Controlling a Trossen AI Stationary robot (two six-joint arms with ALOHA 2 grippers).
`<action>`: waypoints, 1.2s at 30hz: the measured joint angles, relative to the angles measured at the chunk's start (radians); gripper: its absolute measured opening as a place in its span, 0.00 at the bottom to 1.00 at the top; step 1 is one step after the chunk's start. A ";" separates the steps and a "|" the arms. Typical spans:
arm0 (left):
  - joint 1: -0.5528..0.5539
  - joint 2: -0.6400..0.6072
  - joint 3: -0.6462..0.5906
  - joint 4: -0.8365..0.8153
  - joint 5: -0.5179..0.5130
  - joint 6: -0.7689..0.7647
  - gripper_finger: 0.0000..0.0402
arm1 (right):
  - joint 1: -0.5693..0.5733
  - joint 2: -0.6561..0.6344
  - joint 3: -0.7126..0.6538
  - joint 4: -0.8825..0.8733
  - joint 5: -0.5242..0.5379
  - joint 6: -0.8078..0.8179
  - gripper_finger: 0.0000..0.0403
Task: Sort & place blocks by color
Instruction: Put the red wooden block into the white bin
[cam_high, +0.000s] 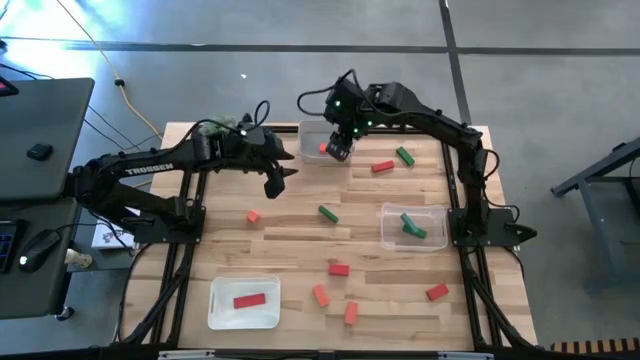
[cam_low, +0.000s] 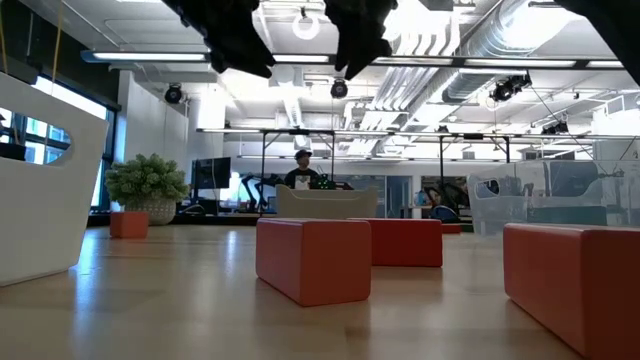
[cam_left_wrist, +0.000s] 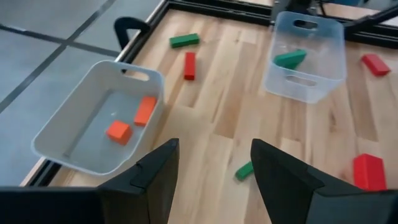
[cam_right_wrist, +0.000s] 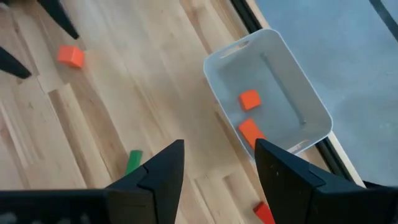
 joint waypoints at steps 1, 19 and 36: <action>-0.010 0.000 0.000 0.006 0.000 0.000 0.47 | 0.012 0.000 0.000 -0.003 0.010 0.006 0.46; -0.114 0.000 0.000 0.005 0.030 0.063 0.46 | 0.245 -0.045 -0.260 0.001 0.218 0.250 0.46; -0.143 0.000 0.000 -0.087 0.019 0.015 0.46 | 0.379 -0.054 -0.329 -0.225 0.331 0.354 0.46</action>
